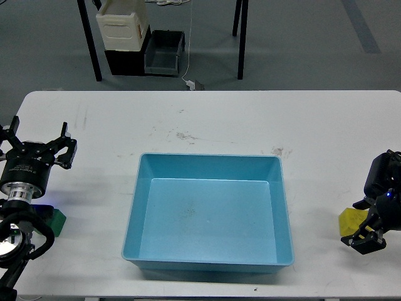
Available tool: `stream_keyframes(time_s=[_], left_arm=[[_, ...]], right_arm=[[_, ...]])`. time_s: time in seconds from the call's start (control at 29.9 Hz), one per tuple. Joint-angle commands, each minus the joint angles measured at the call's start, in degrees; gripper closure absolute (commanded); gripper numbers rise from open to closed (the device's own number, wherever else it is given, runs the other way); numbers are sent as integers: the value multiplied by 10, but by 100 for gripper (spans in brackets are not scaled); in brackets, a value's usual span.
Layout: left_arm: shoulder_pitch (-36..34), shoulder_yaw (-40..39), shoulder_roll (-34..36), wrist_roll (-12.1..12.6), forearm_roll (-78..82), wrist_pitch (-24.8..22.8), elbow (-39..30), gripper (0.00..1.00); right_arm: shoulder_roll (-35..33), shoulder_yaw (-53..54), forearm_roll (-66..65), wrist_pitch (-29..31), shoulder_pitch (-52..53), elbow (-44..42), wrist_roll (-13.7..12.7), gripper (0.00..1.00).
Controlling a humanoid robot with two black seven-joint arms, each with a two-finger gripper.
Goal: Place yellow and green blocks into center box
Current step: 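Lower the right gripper over the yellow cube and close on it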
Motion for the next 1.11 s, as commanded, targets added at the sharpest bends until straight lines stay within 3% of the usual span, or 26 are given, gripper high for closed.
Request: stream_keyframes(time_s=[0.0, 0.3, 0.34, 0.4, 0.44, 0.64, 0.97, 1.07], left_arm=[[-1, 0, 0, 0, 1, 1, 1, 0], [-1, 0, 0, 0, 1, 1, 10, 0], [-1, 0, 0, 0, 1, 1, 10, 0], [-1, 0, 0, 0, 1, 1, 12, 0], [-1, 0, 0, 0, 0, 1, 13, 0], [-1, -1, 0, 0, 0, 1, 14, 0], [-1, 0, 0, 0, 0, 7, 15, 0], [-1, -1, 1, 0, 0, 7, 15, 0]], right_arm=[[0, -1, 0, 0, -5, -10, 0, 2], [1, 0, 0, -11, -5, -19, 0, 20], [1, 0, 0, -18, -5, -19, 0, 27], [3, 0, 0, -23, -5, -20, 0, 49], [5, 0, 0, -23, -6, -20, 0, 54], [6, -2, 0, -21, -9, -19, 0, 64], [2, 25, 0, -27, 25, -37, 0, 96], [-1, 89, 0, -28, 41, -69, 0, 97]])
